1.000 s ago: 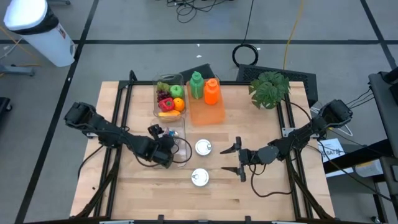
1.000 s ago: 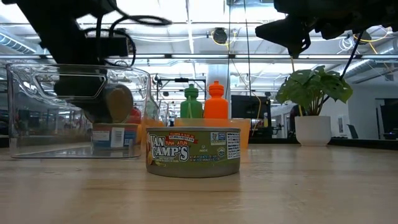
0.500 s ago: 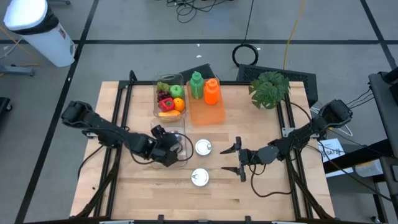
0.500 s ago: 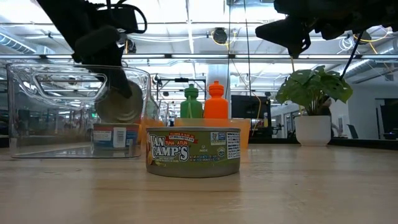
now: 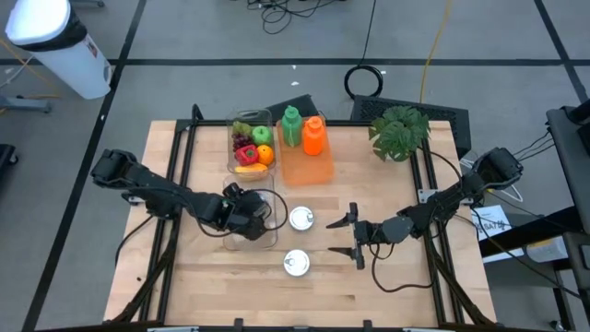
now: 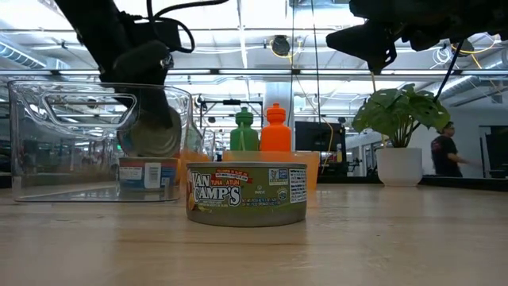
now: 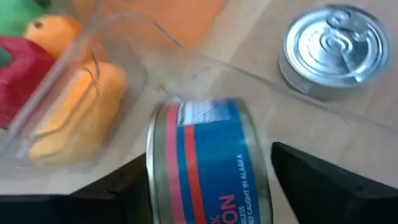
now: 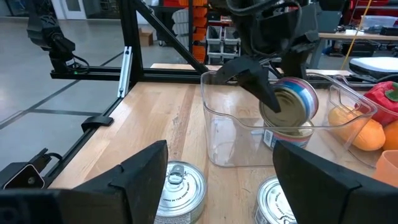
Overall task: Pick & Place Food Item
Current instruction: Put the blue pink tuna can into the bottom transparent bin
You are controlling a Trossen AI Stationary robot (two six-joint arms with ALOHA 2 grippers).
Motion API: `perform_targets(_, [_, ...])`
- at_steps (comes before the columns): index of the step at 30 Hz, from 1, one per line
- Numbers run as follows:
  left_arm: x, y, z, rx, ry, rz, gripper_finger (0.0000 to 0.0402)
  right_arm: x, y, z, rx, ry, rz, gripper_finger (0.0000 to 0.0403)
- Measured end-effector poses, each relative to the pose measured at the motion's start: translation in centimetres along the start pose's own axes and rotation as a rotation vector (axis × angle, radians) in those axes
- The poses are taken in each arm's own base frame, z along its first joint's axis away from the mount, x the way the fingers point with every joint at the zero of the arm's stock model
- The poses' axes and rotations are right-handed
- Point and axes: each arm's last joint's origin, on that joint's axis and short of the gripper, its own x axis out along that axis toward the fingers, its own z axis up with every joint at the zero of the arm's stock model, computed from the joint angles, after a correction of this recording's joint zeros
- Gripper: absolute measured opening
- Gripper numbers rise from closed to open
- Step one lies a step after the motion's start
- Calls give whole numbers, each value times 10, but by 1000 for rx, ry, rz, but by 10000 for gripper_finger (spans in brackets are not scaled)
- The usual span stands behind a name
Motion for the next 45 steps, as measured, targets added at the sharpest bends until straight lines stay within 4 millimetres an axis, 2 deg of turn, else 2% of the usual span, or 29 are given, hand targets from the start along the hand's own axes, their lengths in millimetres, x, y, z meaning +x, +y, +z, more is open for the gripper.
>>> perform_targets(5, [3,3,1,10,34,-16,216,0,0,0,0,0,0,274])
perform_targets(7, [3,3,2,67,38,-21,192,0,0,0,0,0,0,273])
perform_targets(16, [-7,-11,-13,597,-76,114,190,0,0,0,0,1,0,272])
perform_targets(19, [-10,-16,-17,731,-125,196,190,0,0,0,-1,1,0,268])
perform_targets(22, [-8,-19,-22,821,-109,207,190,0,0,0,-2,4,0,266])
perform_targets(28, [7,-18,-25,824,-36,228,205,0,0,0,-2,4,0,265])
perform_targets(31, [17,-17,-25,795,15,211,196,0,0,0,-2,4,0,265])
perform_targets(36, [23,-16,-21,647,34,180,190,0,0,0,-2,4,0,265])
perform_targets(42, [24,-16,-20,433,-30,207,249,0,0,0,-2,4,0,265])
perform_targets(45, [24,-17,-21,494,2,178,273,0,0,0,-2,4,0,265])
